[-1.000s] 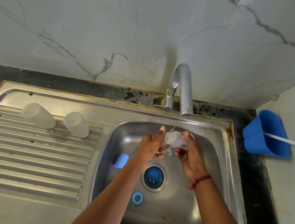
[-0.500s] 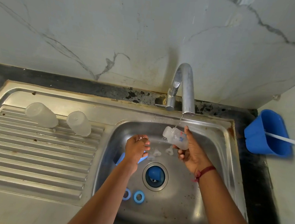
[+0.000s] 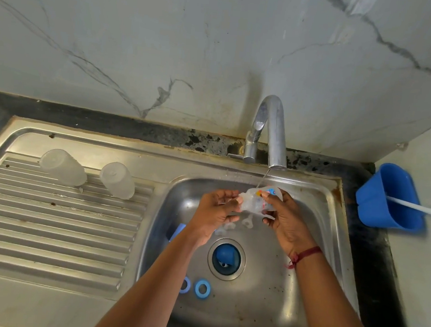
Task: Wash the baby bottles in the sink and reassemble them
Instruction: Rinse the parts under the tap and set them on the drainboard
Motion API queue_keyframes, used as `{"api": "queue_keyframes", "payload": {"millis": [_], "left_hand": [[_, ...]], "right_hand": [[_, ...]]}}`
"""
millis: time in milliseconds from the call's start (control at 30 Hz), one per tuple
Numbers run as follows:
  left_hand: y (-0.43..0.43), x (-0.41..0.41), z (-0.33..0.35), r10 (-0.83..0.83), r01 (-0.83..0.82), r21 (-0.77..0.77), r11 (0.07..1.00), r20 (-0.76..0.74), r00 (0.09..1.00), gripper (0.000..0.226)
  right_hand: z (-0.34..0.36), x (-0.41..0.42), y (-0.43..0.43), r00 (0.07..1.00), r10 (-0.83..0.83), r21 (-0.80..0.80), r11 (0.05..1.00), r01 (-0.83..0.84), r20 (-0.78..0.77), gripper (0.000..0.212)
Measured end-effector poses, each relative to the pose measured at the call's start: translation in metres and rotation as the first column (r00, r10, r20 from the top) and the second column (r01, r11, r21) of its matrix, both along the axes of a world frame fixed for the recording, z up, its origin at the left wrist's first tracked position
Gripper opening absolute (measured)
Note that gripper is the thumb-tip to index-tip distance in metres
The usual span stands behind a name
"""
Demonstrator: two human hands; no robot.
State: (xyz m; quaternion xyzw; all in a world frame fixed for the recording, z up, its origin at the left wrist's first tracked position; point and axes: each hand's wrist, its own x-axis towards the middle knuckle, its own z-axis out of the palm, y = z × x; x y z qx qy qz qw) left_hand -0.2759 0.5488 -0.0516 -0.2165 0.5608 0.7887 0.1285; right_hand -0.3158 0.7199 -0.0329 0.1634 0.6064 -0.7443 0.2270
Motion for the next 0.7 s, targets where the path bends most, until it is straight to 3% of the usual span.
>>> {"api": "queue_keyframes", "payload": {"millis": [100, 200, 333, 400, 500, 600, 700], "left_hand": [[0.002, 0.001, -0.002, 0.034, -0.034, 0.015, 0.999, 0.01, 0.999, 0.029], [0.008, 0.007, -0.002, 0.099, -0.104, 0.108, 0.989, 0.05, 0.994, 0.033], [0.019, 0.02, -0.008, 0.148, -0.184, 0.242, 0.953, 0.161, 0.976, 0.024], [0.018, 0.028, -0.011, 0.072, -0.115, 0.218, 0.969, 0.198, 0.978, 0.027], [0.007, 0.031, -0.015, -0.019, 0.012, 0.029, 0.999, 0.262, 0.965, 0.033], [-0.005, 0.027, -0.02, 0.149, -0.132, -0.071, 0.989, 0.33, 0.932, 0.022], [-0.014, 0.024, -0.021, 0.238, -0.211, -0.115, 0.971, 0.337, 0.911, 0.011]], "right_hand": [[-0.004, 0.0, -0.003, 0.999, -0.039, -0.012, 0.999, 0.038, -0.036, 0.037], [-0.013, 0.009, -0.013, 0.994, -0.107, -0.159, 0.982, 0.104, -0.007, 0.049], [-0.018, 0.022, -0.024, 0.996, -0.053, -0.188, 0.98, 0.065, 0.067, 0.043], [-0.019, 0.023, -0.024, 0.999, -0.011, -0.084, 0.996, 0.015, 0.051, 0.037], [-0.021, 0.02, -0.022, 1.0, 0.016, 0.144, 0.99, -0.014, -0.016, 0.033], [-0.023, 0.014, -0.02, 0.983, 0.112, 0.388, 0.921, -0.048, -0.145, 0.045], [-0.025, 0.009, -0.016, 0.922, 0.292, 0.609, 0.789, -0.082, -0.255, 0.064]]}}
